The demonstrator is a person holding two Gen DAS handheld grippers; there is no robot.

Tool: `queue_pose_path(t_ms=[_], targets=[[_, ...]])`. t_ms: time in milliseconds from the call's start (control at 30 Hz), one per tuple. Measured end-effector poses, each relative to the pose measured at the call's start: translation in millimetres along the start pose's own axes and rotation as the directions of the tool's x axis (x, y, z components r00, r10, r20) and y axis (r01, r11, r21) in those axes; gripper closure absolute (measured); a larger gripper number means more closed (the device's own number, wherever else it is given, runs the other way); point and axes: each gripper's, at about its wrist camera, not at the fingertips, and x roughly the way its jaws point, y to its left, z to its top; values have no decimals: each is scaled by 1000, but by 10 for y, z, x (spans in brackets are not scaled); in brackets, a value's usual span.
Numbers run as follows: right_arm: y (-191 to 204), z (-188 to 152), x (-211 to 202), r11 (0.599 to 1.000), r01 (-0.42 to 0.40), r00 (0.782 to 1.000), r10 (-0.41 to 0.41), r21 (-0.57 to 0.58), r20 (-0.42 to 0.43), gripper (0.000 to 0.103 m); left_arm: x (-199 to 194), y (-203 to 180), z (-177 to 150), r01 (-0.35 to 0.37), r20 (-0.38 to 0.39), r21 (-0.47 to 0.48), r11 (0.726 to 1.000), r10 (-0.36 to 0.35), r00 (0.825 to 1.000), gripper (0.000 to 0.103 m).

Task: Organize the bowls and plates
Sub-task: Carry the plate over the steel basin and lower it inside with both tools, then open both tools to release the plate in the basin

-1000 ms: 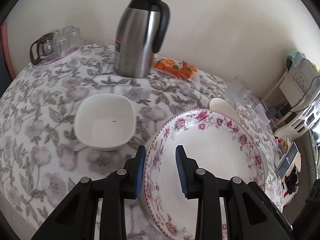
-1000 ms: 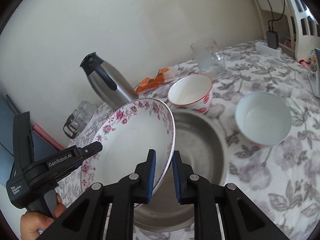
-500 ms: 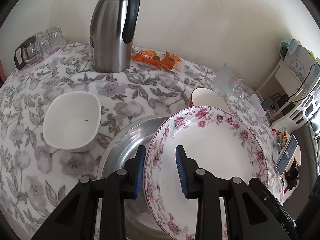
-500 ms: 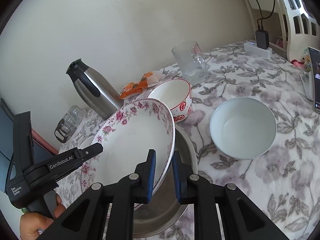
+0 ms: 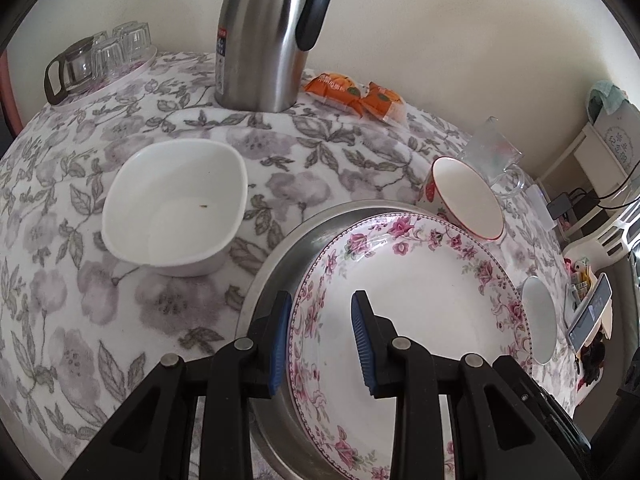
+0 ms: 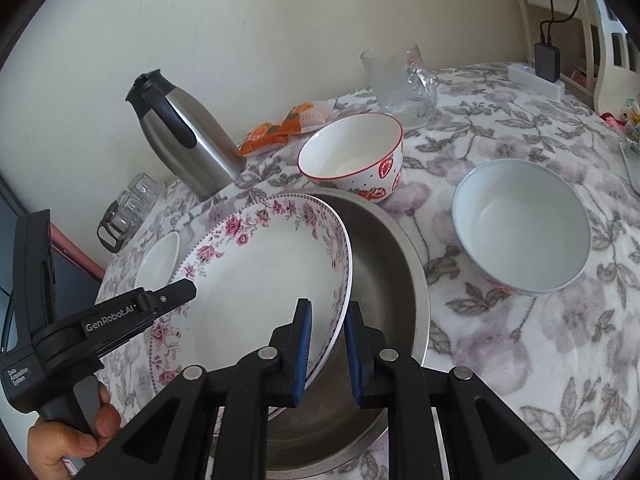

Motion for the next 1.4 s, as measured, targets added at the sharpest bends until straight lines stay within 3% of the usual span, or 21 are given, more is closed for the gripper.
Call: queue_pose_path(t_ms=[867,1400], targets=[[-61,-44,198,998,59,996,-57,28,-72,85,226,39,-51,-7,-86,-4,1000,7,996,71],[-34,-41,206,995,97,991,-96,7,-88,83,257,3,-72,-30,-100,16,999,31,995,71]])
